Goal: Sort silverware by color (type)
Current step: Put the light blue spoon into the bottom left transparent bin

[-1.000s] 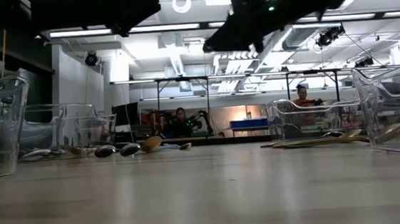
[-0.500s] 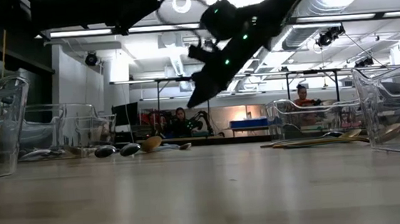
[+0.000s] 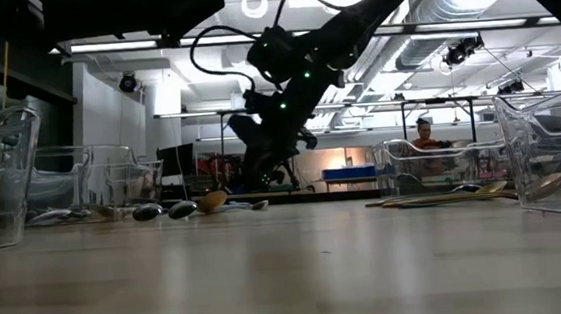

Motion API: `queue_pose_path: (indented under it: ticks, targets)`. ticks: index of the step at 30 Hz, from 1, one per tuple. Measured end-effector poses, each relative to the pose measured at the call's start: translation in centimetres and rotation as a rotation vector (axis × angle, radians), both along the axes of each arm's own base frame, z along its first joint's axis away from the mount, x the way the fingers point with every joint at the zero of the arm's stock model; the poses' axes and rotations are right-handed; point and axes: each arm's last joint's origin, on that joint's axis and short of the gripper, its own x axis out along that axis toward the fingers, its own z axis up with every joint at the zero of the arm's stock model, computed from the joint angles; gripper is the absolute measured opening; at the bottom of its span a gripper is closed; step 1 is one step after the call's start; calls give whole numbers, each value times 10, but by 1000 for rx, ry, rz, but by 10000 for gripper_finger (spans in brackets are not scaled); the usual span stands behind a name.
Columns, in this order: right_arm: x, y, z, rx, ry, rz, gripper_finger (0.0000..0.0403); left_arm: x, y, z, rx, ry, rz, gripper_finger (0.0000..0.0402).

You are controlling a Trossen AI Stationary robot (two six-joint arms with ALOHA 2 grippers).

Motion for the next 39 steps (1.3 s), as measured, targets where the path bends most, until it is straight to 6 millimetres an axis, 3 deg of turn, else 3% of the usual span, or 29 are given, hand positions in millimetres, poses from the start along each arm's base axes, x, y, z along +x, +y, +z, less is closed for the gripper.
queue_pose_path:
  ticks: [11,20,39]
  targets:
    - [25,-12,-26,41,-40,-180,151,0,0,1,1,-8,0,133]
    - [35,-20,-39,-26,69,-297,12,0,0,1,1,-9,0,133]
    - [27,-7,-49,29,212,-284,0,0,0,1,-34,-11,-6,133]
